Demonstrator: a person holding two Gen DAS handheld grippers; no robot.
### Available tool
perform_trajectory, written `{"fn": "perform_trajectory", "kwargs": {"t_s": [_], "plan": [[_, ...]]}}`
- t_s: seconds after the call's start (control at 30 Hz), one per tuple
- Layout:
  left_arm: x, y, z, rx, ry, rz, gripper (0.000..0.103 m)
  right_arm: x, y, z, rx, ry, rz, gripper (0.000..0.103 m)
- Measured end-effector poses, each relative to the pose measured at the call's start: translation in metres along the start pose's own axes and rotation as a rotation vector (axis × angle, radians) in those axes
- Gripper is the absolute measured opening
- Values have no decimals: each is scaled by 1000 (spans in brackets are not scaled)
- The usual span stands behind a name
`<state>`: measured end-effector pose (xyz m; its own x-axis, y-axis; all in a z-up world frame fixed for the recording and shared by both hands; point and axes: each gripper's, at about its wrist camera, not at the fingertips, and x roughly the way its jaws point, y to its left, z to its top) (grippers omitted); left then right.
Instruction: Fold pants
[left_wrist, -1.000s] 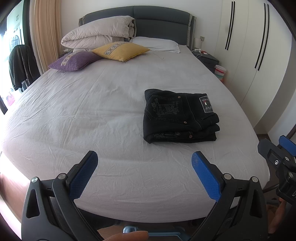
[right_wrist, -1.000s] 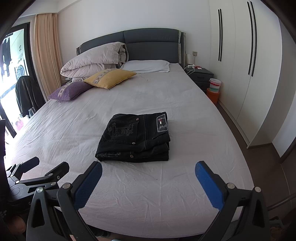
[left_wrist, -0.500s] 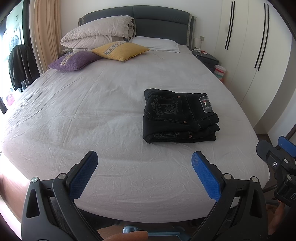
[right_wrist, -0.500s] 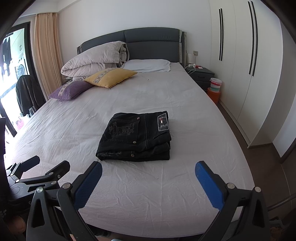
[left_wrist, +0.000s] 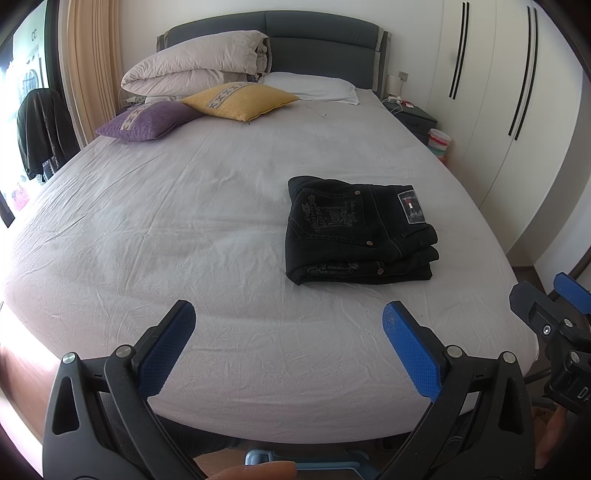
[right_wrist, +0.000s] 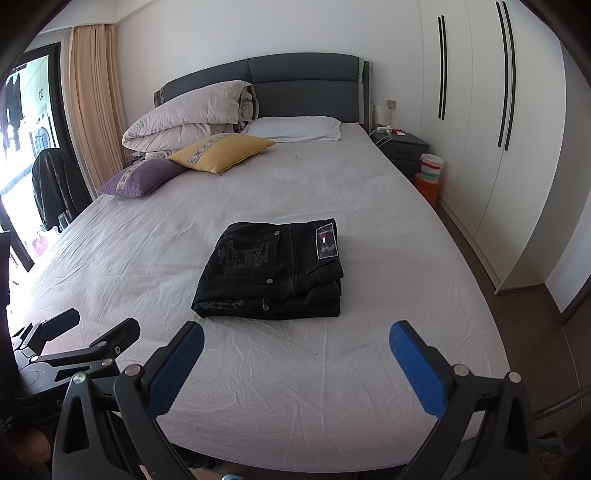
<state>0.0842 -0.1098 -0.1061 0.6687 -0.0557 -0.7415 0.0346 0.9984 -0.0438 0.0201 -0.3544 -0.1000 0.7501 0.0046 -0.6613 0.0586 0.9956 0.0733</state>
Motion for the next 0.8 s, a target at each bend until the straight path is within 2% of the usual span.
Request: {"fn": "perform_trajectory", "kwargs": {"t_s": [0.8], "plan": [[2,-1,-1,1,4,-2,103,0,-1,1,0,4,1,103]]}}
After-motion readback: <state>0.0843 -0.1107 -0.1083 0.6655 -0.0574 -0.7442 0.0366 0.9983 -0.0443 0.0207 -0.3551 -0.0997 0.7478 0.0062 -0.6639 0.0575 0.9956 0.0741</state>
